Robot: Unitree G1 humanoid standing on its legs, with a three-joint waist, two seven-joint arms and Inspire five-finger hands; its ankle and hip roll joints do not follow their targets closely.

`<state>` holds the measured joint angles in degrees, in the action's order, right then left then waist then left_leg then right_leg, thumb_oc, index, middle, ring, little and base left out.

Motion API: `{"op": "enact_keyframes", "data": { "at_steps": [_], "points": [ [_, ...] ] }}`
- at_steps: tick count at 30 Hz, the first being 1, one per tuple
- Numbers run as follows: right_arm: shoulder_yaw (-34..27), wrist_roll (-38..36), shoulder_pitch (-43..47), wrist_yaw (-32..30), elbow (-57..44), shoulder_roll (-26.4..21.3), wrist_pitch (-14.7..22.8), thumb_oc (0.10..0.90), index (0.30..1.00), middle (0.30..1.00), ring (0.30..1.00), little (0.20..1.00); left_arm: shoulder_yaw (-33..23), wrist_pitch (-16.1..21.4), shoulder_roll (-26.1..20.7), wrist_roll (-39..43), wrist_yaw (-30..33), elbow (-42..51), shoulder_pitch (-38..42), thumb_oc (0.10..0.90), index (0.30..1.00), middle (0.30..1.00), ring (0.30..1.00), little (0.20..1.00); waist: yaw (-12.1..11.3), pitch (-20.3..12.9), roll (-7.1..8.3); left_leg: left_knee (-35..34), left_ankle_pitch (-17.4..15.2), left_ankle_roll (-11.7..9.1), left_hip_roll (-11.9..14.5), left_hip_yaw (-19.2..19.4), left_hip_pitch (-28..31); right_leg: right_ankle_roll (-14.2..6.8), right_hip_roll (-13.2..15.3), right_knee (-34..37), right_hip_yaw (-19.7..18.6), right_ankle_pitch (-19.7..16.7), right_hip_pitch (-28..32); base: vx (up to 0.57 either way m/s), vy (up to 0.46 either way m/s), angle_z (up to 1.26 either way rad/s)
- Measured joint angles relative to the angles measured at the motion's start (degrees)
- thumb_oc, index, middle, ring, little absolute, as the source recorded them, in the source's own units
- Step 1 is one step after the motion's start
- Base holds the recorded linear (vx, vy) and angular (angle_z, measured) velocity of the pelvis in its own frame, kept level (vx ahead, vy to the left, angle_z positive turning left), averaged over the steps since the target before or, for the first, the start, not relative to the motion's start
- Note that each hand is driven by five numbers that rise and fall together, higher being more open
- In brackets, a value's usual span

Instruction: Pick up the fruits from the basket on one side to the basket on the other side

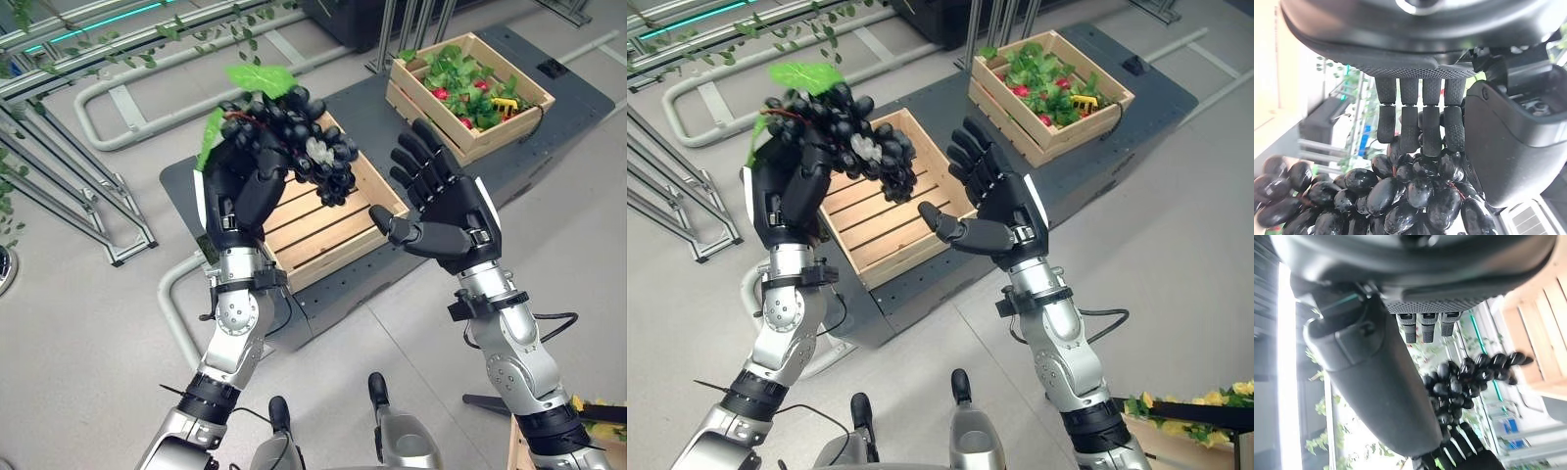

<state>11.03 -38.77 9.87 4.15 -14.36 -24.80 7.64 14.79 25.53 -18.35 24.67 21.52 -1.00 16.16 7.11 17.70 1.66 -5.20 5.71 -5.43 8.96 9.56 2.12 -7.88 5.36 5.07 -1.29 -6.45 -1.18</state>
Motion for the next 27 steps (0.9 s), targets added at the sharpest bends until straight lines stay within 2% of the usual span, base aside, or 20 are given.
{"op": "enact_keyframes", "data": {
  "at_steps": [4, 6, 11, 18, 27],
  "points": [
    [1.28, -0.17, 0.02, 1.98, -0.05, -1.76, -2.3, 0.8, 0.9, 0.9, 0.9, 0.9, 0.84, -1.89, -1.69, -2.08, -2.59, -0.01, -1.25, 0.4, 0.3, 0.3, 0.3, 0.3, -0.91, -1.12, 0.05, -0.29, -0.01, 0.0, 0.0, -0.17, 0.59, 0.08, 0.19, 0.0, 0.28, 0.2, 0.88, 0.04, -0.021, 0.06],
    [1.36, -0.61, 0.02, 2.03, -0.04, -1.76, -2.58, 0.8, 0.9, 0.9, 0.9, 0.9, 0.9, -2.02, -2.57, -2.54, -3.41, 0.0, -1.5, 0.4, 0.3, 0.3, 0.3, 0.3, -1.7, -1.55, 0.01, -0.3, -0.03, 0.02, 0.04, -0.35, 0.73, 0.11, 0.19, 0.0, 0.27, 0.24, 0.93, 0.01, -0.005, -0.02],
    [3.07, -1.91, 0.02, 1.93, -0.04, -1.77, -2.66, 0.8, 0.9, 0.9, 0.9, 0.9, 1.23, -2.13, -3.48, -2.58, -4.51, 0.01, -2.87, 0.4, 0.3, 0.3, 0.3, 0.3, -1.82, -3.16, 0.01, -0.31, -0.06, 0.05, 0.06, -0.98, 1.32, 0.32, 0.18, 0.02, 0.35, 0.57, 1.85, 0.03, -0.006, 0.05],
    [5.21, 0.3, -0.1, -1.07, 0.18, -1.78, -2.66, 0.8, 0.9, 0.9, 0.9, 0.9, 3.25, -2.13, -5.34, -4.15, -4.56, 1.4, -5.42, 0.4, 0.3, 0.3, 0.3, 0.3, -1.97, -5.89, 0.22, -0.32, -0.06, 0.05, 0.16, -1.01, 1.28, 0.38, 0.3, 0.03, 0.33, 0.71, 1.82, 0.0, 0.0, 0.0],
    [7.28, 2.64, -0.24, -5.25, 0.74, -1.81, -2.65, 0.8, 0.9, 0.9, 0.9, 0.9, 6.36, -2.13, -6.1, -5.95, -4.5, 3.7, -5.44, 0.4, 0.3, 0.3, 0.3, 0.3, -1.75, -7.15, 0.22, -0.32, -0.07, 0.08, 0.08, -0.94, 1.31, 0.33, 0.39, 0.03, 0.29, 0.74, 1.78, 0.0, 0.0, 0.0]
  ]
}}
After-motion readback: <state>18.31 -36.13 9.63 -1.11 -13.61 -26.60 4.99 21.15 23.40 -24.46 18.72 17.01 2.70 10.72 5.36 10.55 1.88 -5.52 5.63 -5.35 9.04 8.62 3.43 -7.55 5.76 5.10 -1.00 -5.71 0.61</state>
